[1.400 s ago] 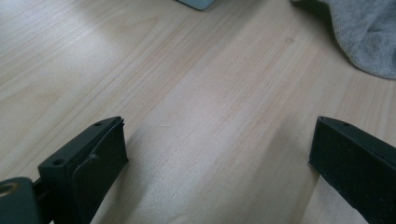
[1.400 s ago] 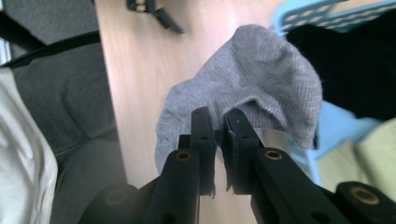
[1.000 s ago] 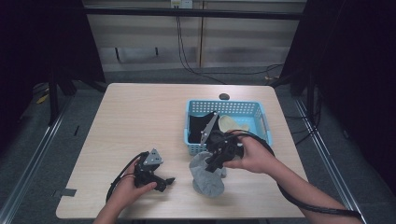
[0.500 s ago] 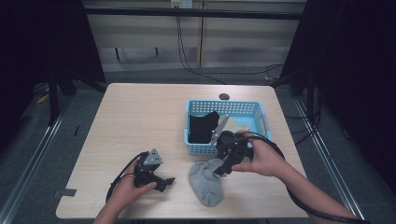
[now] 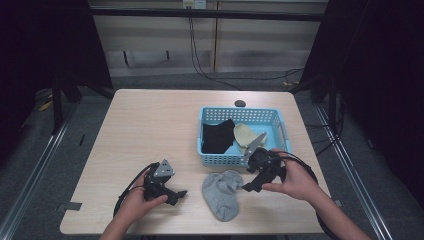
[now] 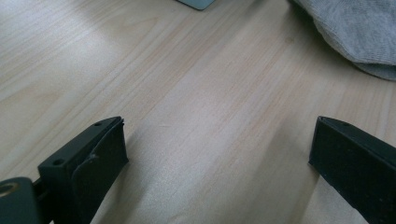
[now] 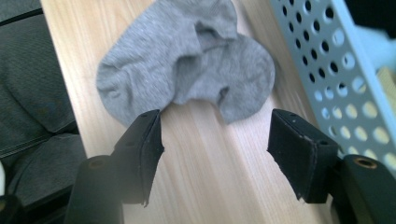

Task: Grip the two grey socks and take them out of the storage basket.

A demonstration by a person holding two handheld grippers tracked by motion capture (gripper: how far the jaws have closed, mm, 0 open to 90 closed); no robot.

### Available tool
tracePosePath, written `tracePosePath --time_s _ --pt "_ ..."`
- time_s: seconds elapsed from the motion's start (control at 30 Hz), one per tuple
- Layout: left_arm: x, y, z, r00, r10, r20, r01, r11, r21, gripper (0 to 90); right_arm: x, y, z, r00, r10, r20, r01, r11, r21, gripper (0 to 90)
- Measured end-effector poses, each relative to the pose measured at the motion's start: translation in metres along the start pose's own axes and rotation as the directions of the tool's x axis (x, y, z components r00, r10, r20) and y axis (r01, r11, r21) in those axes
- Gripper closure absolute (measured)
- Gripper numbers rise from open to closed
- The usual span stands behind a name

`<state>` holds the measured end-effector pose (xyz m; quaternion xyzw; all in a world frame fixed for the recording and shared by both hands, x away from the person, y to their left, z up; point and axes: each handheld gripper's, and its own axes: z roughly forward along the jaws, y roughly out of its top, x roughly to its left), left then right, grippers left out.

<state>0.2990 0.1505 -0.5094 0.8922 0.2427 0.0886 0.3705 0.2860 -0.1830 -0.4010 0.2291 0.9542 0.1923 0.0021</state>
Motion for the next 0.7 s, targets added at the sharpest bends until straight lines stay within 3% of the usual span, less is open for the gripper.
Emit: tracePosePath --time_s 0.23,0.4,0.47,0.7 --pt "-0.001 0.000 0.001 1.0000 -0.009 0.002 0.009 0.9999 -0.006 3.3 -0.001 -0.021 0.013 0.9989 0.024 0.041 -0.023 1.000 -0.014 33.8" --pt "0.000 0.000 0.001 1.0000 -0.009 0.002 0.009 0.9999 -0.006 3.2 -0.003 -0.035 0.021 0.9976 0.041 0.056 -0.038 0.997 -0.063 32.1" --pt "-0.001 0.000 0.001 1.0000 -0.009 0.002 0.009 0.9999 -0.006 3.2 -0.002 -0.036 0.022 0.9970 0.033 0.070 -0.030 0.999 -0.044 30.5" --pt "-0.001 0.000 0.000 1.0000 -0.007 -0.001 0.007 1.0000 -0.006 3.2 -0.001 -0.035 0.026 0.9969 0.048 0.063 -0.041 0.994 -0.099 23.7"
